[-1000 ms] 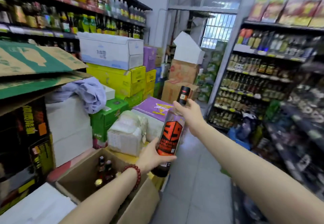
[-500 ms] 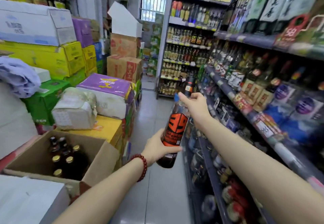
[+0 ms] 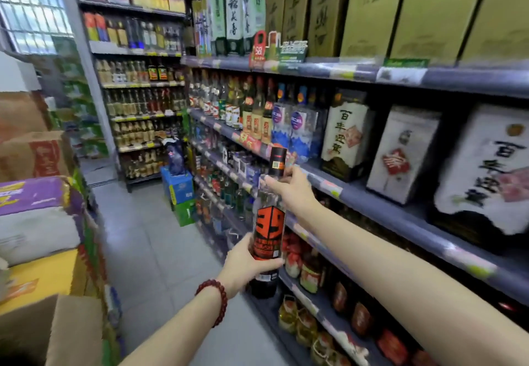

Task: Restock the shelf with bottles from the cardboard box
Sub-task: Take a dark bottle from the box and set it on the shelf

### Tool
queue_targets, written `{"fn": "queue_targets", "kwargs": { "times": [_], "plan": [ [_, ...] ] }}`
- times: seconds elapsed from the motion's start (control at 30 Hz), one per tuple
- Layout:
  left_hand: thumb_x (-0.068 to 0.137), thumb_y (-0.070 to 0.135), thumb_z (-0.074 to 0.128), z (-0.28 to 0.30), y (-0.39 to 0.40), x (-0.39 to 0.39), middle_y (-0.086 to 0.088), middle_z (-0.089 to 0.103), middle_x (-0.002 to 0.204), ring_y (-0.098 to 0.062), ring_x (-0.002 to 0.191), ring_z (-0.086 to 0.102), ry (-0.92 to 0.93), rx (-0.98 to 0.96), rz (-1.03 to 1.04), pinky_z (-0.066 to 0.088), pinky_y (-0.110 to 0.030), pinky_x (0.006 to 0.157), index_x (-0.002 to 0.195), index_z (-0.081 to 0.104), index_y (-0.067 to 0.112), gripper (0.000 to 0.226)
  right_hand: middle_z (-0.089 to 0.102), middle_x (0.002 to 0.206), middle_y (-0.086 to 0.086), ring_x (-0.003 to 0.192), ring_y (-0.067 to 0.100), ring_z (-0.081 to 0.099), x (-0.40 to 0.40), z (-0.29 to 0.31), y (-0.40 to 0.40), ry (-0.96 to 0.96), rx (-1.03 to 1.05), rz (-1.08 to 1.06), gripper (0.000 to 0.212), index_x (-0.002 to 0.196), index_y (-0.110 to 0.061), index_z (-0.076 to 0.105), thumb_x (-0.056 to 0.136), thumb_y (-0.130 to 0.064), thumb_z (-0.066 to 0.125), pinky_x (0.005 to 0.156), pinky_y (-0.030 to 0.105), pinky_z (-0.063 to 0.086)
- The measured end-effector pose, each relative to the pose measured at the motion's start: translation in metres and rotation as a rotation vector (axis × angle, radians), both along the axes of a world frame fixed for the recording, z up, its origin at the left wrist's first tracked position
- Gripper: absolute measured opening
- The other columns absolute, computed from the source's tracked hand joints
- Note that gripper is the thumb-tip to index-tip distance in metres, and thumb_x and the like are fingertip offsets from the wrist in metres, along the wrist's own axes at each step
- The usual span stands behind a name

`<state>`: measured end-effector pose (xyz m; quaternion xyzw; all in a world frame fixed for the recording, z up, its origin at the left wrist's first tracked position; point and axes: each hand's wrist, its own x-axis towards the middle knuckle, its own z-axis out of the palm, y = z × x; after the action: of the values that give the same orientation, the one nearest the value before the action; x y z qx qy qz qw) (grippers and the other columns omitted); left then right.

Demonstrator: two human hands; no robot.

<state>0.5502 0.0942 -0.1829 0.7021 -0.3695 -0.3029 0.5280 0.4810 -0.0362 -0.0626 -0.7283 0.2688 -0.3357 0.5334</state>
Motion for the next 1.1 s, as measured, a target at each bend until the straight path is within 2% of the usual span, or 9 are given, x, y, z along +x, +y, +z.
{"fn": "queue_targets", "kwargs": {
  "times": [0.07, 0.2, 0.33, 0.43, 0.6, 0.73, 0.87, 1.0, 1.1],
  "plan": [
    [0.044, 0.052, 0.089, 0.005, -0.012, -0.028, 0.015, 0.071, 0.106, -0.004, 0.099, 0.067, -0.018, 0.011, -0.092, 0.053, -0.035, 0.093, 0.111, 0.058, 0.035, 0.076, 0.058, 0.096, 0.005, 0.090, 0.020, 0.059, -0.037, 0.003, -0.005, 0.009, -0.025, -0.051, 0.036, 0.098, -0.014, 0.043, 0.084, -0.031, 0.071, 0.081, 0.038, 0.049],
    [0.046, 0.053, 0.088, 0.010, -0.032, -0.092, 0.018, 0.070, 0.107, -0.001, 0.100, 0.065, -0.062, 0.039, -0.208, 0.051, -0.028, 0.090, 0.113, 0.057, 0.036, 0.075, 0.059, 0.090, 0.001, 0.084, 0.016, 0.060, -0.114, 0.007, -0.013, 0.037, -0.072, -0.172, 0.038, 0.097, -0.011, 0.045, 0.083, -0.034, 0.072, 0.073, 0.030, 0.048],
    [0.051, 0.052, 0.087, 0.009, -0.047, -0.161, 0.019, 0.069, 0.106, 0.001, 0.099, 0.063, -0.125, 0.091, -0.333, 0.052, -0.028, 0.091, 0.107, 0.055, 0.042, 0.065, 0.059, 0.092, 0.003, 0.091, 0.022, 0.062, -0.196, -0.003, -0.019, 0.046, -0.056, -0.268, 0.039, 0.096, -0.012, 0.045, 0.082, -0.035, 0.073, 0.083, 0.040, 0.051],
    [0.051, 0.055, 0.086, -0.003, -0.053, -0.217, 0.017, 0.069, 0.107, -0.002, 0.102, 0.064, -0.176, 0.137, -0.401, 0.053, -0.032, 0.094, 0.113, 0.056, 0.041, 0.070, 0.059, 0.092, 0.005, 0.090, 0.024, 0.063, -0.257, -0.018, -0.019, 0.059, -0.028, -0.304, 0.034, 0.092, -0.016, 0.043, 0.083, -0.032, 0.072, 0.084, 0.043, 0.051],
    [0.046, 0.060, 0.084, -0.029, -0.052, -0.309, 0.023, 0.070, 0.097, 0.009, 0.094, 0.062, -0.221, 0.186, -0.467, 0.052, -0.023, 0.088, 0.099, 0.057, 0.045, 0.061, 0.062, 0.094, 0.008, 0.093, 0.025, 0.064, -0.353, -0.048, -0.012, 0.068, 0.027, -0.393, 0.032, 0.089, -0.016, 0.044, 0.082, -0.027, 0.073, 0.083, 0.039, 0.051],
    [0.043, 0.063, 0.083, -0.043, -0.054, -0.368, 0.029, 0.068, 0.089, 0.016, 0.088, 0.059, -0.257, 0.214, -0.538, 0.046, -0.010, 0.075, 0.095, 0.056, 0.046, 0.061, 0.060, 0.083, -0.002, 0.077, 0.011, 0.059, -0.422, -0.060, -0.003, 0.098, 0.034, -0.504, 0.035, 0.095, -0.011, 0.046, 0.082, -0.028, 0.073, 0.067, 0.022, 0.047],
    [0.044, 0.061, 0.084, -0.049, -0.065, -0.419, 0.027, 0.070, 0.089, 0.012, 0.086, 0.063, -0.264, 0.235, -0.682, 0.048, -0.011, 0.074, 0.097, 0.059, 0.043, 0.062, 0.061, 0.077, -0.003, 0.062, -0.002, 0.061, -0.486, -0.068, 0.004, 0.076, 0.073, -0.601, 0.032, 0.095, -0.009, 0.045, 0.084, -0.022, 0.073, 0.057, 0.009, 0.044],
    [0.045, 0.062, 0.082, -0.053, -0.077, -0.470, 0.024, 0.070, 0.090, 0.010, 0.089, 0.062, -0.262, 0.226, -0.835, 0.047, -0.011, 0.075, 0.095, 0.057, 0.044, 0.059, 0.064, 0.082, 0.000, 0.080, 0.016, 0.065, -0.544, -0.068, 0.016, 0.109, 0.070, -0.756, 0.036, 0.098, -0.008, 0.045, 0.084, -0.027, 0.072, 0.076, 0.029, 0.050],
    [0.049, 0.058, 0.082, -0.055, -0.080, -0.511, 0.023, 0.069, 0.097, 0.007, 0.095, 0.062, -0.229, 0.201, -0.975, 0.049, -0.015, 0.081, 0.101, 0.058, 0.043, 0.060, 0.065, 0.087, 0.002, 0.086, 0.020, 0.066, -0.584, -0.071, 0.027, 0.139, 0.078, -0.863, 0.038, 0.102, -0.007, 0.046, 0.085, -0.030, 0.070, 0.078, 0.034, 0.051]
  ]
}}
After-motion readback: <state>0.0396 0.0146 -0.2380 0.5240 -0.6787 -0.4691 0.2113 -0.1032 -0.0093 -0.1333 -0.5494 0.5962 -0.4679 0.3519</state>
